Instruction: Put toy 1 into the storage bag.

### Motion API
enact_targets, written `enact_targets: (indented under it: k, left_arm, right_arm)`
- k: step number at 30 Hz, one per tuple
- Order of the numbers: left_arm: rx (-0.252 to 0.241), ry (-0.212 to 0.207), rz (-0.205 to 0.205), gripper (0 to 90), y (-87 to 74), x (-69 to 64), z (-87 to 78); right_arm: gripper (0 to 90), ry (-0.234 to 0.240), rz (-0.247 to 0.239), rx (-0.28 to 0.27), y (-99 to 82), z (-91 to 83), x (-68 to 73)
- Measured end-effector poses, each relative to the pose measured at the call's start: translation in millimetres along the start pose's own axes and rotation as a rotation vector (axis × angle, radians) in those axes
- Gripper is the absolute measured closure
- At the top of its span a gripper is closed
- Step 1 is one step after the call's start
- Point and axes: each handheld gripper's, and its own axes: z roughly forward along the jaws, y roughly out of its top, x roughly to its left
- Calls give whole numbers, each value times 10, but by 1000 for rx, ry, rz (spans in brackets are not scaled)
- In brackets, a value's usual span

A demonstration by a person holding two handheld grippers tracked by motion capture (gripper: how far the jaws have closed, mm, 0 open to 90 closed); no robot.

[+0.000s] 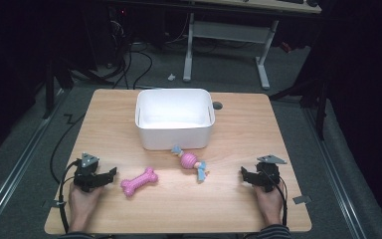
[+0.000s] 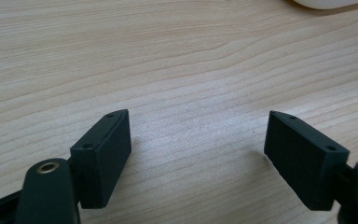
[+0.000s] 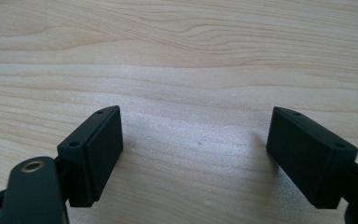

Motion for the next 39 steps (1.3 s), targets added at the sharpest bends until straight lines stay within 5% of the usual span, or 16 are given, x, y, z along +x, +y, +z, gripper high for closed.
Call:
enact_targets:
  k: [16,28,39]
  left_arm:
    - [-6,-34,-33,267,11,49,-137]
    - [-4,-73,13,286,77,-10,-369]
    - [8,-138,100,290,249,-216,-509]
  right_arm:
    - [184,0,0,0,0,0,0]
    - [185,0,0,0,0,0,0]
    - [185,0,0,0,0,0,0]
